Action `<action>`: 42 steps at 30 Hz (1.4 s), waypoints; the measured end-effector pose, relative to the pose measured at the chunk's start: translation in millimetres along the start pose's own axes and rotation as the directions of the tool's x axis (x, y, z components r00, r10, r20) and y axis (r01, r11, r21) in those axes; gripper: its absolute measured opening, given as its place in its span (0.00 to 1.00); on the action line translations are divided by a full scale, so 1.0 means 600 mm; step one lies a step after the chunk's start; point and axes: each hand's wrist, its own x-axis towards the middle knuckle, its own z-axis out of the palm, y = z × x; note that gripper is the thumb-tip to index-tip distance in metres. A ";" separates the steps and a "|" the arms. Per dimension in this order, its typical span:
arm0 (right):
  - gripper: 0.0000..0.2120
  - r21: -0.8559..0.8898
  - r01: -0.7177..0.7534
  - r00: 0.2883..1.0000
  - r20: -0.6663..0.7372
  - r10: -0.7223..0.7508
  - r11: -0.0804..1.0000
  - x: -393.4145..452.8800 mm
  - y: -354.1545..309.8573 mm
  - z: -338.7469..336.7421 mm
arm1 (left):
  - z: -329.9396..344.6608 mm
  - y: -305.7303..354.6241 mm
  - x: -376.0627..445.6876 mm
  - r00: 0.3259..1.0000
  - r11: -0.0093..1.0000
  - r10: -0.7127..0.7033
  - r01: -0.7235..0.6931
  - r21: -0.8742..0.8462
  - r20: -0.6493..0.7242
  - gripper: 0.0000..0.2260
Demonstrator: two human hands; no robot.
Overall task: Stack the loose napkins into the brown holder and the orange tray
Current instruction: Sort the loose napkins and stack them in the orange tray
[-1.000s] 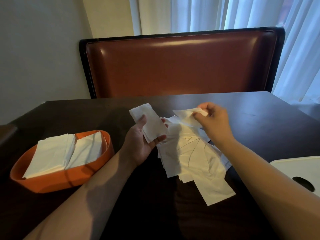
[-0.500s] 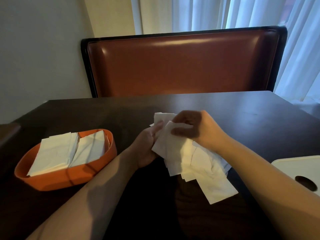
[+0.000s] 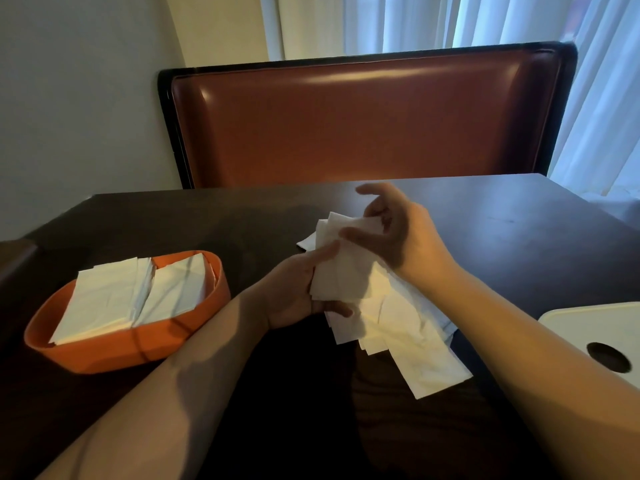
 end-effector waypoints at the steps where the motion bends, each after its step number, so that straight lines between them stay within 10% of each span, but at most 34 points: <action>1: 0.23 0.033 -0.051 0.999 -0.007 0.051 0.998 0.000 0.007 -0.001 | -0.002 -0.001 0.001 1.000 1.000 0.007 -0.008 -0.029 -0.007 0.18; 6: 0.07 0.283 -0.233 0.971 0.017 0.238 0.930 0.002 0.024 -0.011 | 0.002 0.004 0.001 0.998 0.998 0.023 -0.027 -0.059 -0.054 0.18; 21: 0.09 0.666 -0.326 0.925 0.078 0.372 0.671 -0.007 0.012 0.020 | -0.006 0.002 0.009 0.995 0.993 0.096 -0.098 -0.066 -0.029 0.30; 42: 0.02 0.503 -0.315 0.919 -0.051 0.392 0.805 -0.004 -0.014 0.033 | -0.006 0.004 0.003 0.996 0.992 0.078 -0.081 -0.101 -0.037 0.23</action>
